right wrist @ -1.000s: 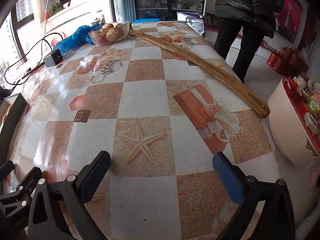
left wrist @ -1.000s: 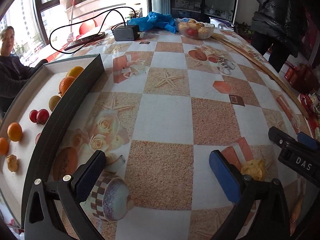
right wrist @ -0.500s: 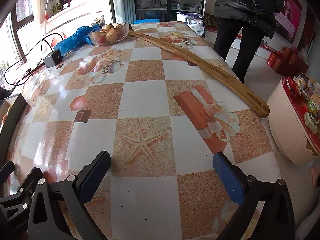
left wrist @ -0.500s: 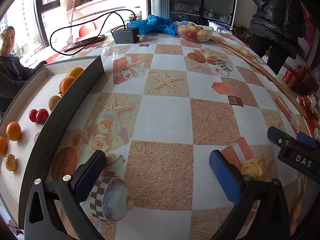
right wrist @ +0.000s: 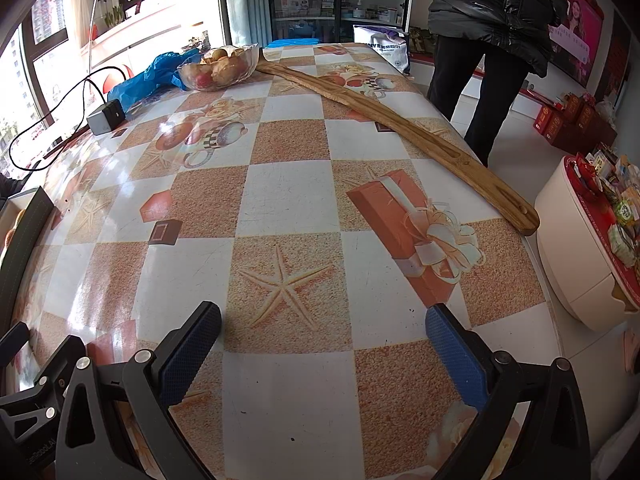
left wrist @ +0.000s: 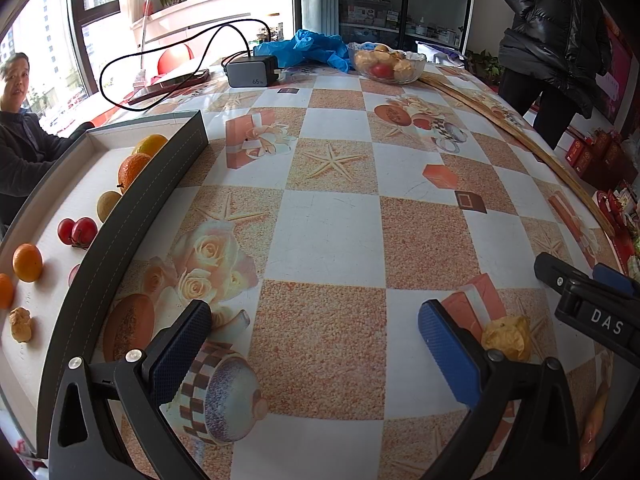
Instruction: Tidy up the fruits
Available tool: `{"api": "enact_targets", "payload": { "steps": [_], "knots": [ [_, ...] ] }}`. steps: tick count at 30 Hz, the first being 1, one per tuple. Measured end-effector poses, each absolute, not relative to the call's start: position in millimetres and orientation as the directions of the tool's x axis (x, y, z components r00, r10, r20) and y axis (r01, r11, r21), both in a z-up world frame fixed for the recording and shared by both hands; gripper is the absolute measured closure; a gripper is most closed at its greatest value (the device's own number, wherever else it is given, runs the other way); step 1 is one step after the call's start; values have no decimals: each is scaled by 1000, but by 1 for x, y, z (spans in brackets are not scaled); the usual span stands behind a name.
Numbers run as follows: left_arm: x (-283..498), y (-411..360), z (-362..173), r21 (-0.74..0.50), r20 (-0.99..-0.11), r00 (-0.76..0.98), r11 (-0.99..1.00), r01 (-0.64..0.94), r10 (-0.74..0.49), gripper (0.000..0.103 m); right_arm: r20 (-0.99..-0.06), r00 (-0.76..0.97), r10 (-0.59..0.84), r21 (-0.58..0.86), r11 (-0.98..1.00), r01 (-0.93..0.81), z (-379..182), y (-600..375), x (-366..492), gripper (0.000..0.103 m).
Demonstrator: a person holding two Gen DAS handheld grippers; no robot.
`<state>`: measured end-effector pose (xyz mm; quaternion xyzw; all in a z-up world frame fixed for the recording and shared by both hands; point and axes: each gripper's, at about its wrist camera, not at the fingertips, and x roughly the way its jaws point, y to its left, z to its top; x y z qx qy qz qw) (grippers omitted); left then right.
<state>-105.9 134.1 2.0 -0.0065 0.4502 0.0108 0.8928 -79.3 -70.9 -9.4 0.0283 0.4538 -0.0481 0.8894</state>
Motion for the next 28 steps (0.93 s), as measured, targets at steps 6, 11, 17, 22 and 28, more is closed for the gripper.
{"api": "enact_targets", "payload": {
  "steps": [6,11,17,22,28],
  "knots": [
    [-106,134,2,-2,-804,594,1000,-25,13,0,-810,584,-60,7,994,111,-9,-71,-79,0],
    [-106,134,2,-2,-805,593,1000,-24,13,0,-810,583,-60,7,994,113,-10,-71,-79,0],
    [-117,153,37,5,-807,589,998,-66,43,0,-870,491,43,72,997,40,0,-52,-71,0],
    [-137,216,88,25,-781,615,989,-143,108,0,-853,487,188,93,973,-212,44,37,-72,1],
    [-154,307,95,55,-816,539,955,-290,211,1,-849,393,352,186,897,-401,65,125,-63,1]
  ]
}}
